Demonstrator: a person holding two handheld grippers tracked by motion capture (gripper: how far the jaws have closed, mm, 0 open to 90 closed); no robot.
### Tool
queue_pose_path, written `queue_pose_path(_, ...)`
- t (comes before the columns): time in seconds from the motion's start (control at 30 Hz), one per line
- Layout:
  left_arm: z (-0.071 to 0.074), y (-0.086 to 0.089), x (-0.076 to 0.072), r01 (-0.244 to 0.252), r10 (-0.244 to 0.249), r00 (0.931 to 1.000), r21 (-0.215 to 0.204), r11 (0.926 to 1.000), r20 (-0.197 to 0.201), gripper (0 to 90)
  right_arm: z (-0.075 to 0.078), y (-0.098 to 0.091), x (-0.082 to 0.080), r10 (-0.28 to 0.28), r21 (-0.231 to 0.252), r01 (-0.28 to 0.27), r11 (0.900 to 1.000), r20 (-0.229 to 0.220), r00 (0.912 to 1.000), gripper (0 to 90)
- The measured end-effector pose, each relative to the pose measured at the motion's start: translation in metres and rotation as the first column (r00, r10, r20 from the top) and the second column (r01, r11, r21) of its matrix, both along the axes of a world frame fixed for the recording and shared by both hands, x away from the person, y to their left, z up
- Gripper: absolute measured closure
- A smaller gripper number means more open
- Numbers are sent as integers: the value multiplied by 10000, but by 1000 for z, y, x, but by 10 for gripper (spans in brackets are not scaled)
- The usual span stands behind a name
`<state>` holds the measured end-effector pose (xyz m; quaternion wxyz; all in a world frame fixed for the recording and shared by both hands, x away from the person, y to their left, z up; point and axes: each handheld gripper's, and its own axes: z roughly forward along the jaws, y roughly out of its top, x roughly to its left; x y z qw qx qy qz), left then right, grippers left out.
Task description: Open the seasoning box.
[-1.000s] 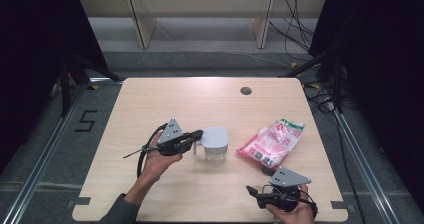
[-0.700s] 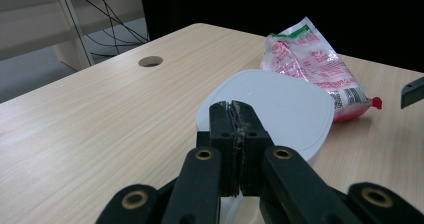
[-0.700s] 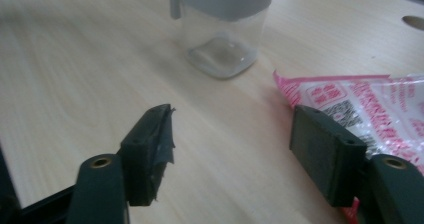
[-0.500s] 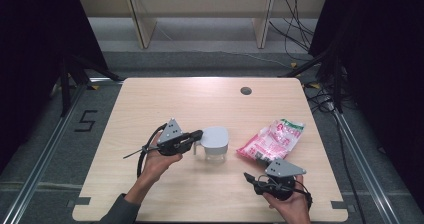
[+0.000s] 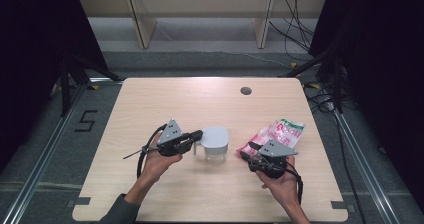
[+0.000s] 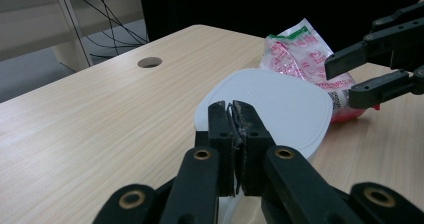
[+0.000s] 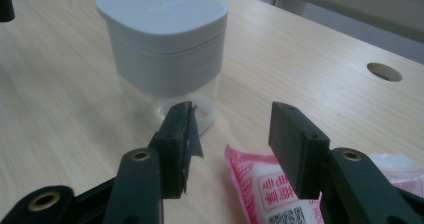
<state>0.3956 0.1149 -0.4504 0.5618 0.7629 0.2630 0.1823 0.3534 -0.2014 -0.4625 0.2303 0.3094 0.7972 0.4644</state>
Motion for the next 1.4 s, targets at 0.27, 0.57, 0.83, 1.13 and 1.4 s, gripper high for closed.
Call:
queue_pose_path(0.27,1,2,0,2,-4,10000,228,9997,72,867,5,10,4,67,-118,-64,9999,331,9994,610)
queue_pose_path(0.57,0,3,-1,-83,83,10000,68,9999,0,869,8,19,8,176,-202,-167,9997,455,9988,672)
queue_pose_path(0.83,-1,3,-2,-104,104,9999,69,9999,10,871,9,20,13,272,-21,-272,9996,371,9989,770)
queue_pose_path(1.13,-1,5,-1,-140,140,9999,119,9998,54,872,15,25,20,644,-33,-643,9979,424,9970,900)
queue_pose_path(1.4,-5,6,0,-231,232,9997,125,9997,-46,873,12,31,23,775,122,-775,9969,34,9970,900)
